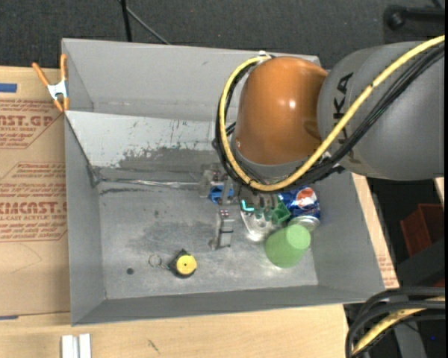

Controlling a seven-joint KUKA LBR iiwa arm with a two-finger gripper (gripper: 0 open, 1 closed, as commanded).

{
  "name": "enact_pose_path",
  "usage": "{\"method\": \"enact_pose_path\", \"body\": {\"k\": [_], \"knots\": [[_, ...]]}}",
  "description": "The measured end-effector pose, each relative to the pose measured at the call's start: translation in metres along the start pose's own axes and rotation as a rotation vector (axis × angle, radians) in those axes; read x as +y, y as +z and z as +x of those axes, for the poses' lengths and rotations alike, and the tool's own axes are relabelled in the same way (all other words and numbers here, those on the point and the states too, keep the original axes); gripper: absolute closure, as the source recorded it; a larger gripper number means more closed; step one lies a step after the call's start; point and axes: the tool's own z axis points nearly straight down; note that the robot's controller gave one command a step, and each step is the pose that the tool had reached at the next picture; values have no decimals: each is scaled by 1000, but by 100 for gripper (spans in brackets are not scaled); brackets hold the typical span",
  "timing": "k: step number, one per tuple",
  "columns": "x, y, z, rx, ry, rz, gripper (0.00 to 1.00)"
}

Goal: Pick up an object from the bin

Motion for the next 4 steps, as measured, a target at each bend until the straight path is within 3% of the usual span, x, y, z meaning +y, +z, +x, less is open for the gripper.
{"method": "enact_pose_path", "body": {"k": [1, 2, 3, 4], "knots": [[23, 152, 39, -1, -37, 0, 0], [16, 118, 34, -7, 24, -1, 0], [17, 109, 40, -5, 68, -1, 0], [18, 149, 46, -8, 215, -2, 0]]}}
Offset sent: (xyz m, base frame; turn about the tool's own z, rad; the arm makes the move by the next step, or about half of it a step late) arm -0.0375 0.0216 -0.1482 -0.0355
